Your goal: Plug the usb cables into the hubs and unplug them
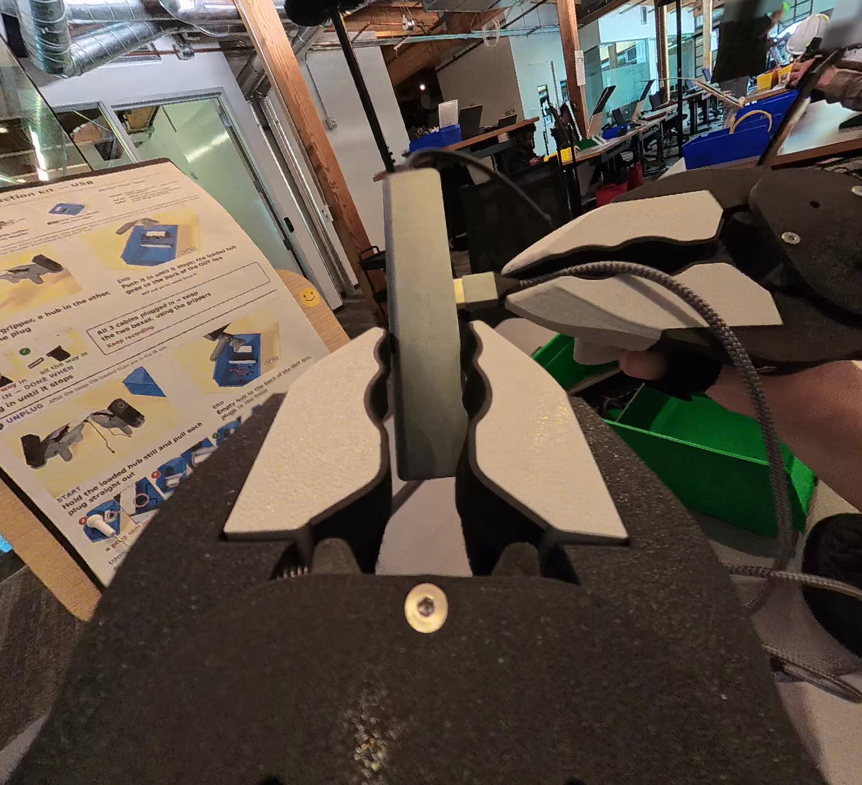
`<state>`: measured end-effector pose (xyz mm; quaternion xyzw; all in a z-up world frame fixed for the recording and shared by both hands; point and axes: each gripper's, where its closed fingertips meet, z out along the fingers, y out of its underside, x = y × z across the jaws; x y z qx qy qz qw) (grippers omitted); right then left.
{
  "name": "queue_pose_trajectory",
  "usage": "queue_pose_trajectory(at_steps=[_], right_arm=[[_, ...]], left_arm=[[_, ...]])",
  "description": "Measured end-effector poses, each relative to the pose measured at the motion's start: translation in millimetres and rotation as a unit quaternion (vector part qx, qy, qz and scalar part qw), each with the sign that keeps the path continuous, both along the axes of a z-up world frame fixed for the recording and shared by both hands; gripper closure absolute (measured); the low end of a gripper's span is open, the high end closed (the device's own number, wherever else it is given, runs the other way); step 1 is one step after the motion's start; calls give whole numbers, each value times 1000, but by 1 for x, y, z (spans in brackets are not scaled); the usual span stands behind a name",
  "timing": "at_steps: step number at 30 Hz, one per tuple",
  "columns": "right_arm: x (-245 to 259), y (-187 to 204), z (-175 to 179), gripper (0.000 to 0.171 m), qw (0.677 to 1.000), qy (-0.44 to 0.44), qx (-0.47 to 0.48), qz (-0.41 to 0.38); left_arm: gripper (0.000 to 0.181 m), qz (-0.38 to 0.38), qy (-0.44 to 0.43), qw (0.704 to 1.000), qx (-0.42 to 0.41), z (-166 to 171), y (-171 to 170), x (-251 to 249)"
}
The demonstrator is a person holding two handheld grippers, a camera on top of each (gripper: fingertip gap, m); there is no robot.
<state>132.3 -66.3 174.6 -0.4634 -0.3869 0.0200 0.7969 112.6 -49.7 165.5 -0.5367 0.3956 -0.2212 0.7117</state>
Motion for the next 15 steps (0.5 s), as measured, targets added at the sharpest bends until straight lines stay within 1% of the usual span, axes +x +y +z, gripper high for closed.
queue_pose_trajectory(at_steps=[2, 6, 8, 9, 12, 15], right_arm=[[1, 1, 0, 164, 1000, -15, 17, -13], [4, -6, 6, 164, 999, -15, 48, -8], [10, -9, 12, 164, 998, -10, 64, -19], [14, -10, 15, 164, 997, -8, 68, -24], [21, -11, 20, 164, 997, 7, 66, -25], [21, -11, 20, 164, 997, 9, 70, -34]], left_arm=[[152, -14, 5, 1000, -16, -2, 1, 1], [152, -92, -45, 993, -58, 6, -11, -3], [141, -118, -63, 987, -86, 9, -12, -13], [139, -127, -65, 985, -96, 9, -12, -17], [131, -141, -62, 983, -102, 8, -14, -18], [122, -113, -22, 989, -88, -1, -12, -5]])
